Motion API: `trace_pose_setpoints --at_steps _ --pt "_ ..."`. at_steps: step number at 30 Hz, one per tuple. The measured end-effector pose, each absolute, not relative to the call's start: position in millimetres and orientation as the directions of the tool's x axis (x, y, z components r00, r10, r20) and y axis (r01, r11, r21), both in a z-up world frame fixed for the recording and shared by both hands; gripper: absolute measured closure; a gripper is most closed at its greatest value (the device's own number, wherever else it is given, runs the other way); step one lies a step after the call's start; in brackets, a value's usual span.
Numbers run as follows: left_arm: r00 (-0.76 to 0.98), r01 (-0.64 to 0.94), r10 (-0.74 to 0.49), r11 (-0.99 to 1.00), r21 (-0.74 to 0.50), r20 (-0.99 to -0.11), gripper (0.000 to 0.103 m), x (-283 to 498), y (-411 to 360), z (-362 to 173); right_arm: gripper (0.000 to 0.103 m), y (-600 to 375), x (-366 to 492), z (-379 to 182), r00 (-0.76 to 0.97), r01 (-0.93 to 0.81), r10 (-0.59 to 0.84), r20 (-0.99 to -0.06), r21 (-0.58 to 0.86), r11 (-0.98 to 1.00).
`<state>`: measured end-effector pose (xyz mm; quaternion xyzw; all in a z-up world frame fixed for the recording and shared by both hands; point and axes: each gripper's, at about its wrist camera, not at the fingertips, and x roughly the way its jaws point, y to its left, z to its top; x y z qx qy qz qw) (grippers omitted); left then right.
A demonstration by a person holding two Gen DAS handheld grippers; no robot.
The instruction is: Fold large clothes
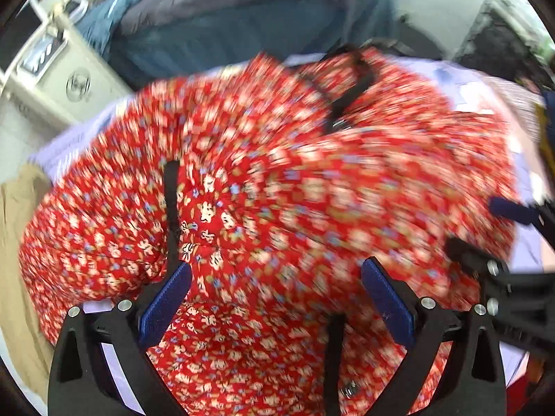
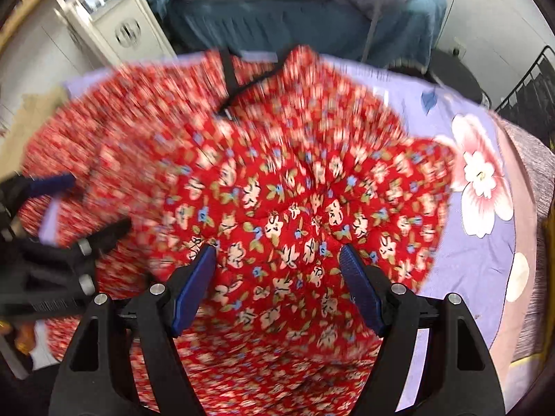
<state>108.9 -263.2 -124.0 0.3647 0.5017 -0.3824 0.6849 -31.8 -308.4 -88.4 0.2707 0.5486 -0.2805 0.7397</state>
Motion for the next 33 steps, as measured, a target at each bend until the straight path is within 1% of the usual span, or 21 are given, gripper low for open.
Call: trace_pose_setpoints --at_steps 2,5,8,12,16,22,26,28,30,33 --pt "0.176 0.862 -0.089 0.496 0.109 -0.980 0.007 124 -270 -146 0.028 -314 -27 -103 0.212 0.728 -0.098 -0.972 0.091 0.679" --pt "0.129 0.853 -0.036 0.515 0.092 -0.991 0.005 134 -277 -173 0.021 -322 -22 -122 0.185 0.737 -0.069 -0.980 0.092 0.670" --pt "0.144 0.862 -0.043 0.496 0.104 -0.989 0.005 135 -284 -185 0.015 -323 -11 -131 0.144 0.728 -0.081 -0.986 0.050 0.684" --pt "0.120 0.850 -0.051 0.521 0.077 -0.991 0.004 143 -291 -193 0.007 -325 0 -142 0.102 0.741 -0.103 -0.989 0.007 0.671" --pt "0.127 0.853 -0.061 0.516 0.078 -0.990 0.004 151 -292 -195 0.006 -319 5 -147 0.085 0.747 -0.165 -0.983 -0.046 0.663" --pt "0.137 0.852 -0.074 0.518 0.079 -0.988 0.004 143 -285 -199 0.006 -302 4 -145 0.117 0.747 -0.204 -0.972 -0.049 0.663" --pt "0.123 0.863 -0.129 0.504 0.042 -0.984 0.005 138 -268 -188 0.006 -288 -13 -133 0.134 0.747 -0.164 -0.977 -0.009 0.665" --pt "0.110 0.854 -0.159 0.521 0.012 -0.981 0.005 140 -258 -175 0.006 -288 -24 -116 0.195 0.759 -0.143 -0.970 0.057 0.648" --pt "0.111 0.834 -0.229 0.551 -0.035 -0.967 0.007 144 -239 -155 0.006 -279 -44 -90 0.295 0.772 -0.171 -0.940 0.129 0.623" --pt "0.124 0.785 -0.349 0.607 -0.124 -0.929 0.007 154 -195 -124 0.006 -258 -76 -66 0.365 0.778 -0.194 -0.911 0.184 0.600"
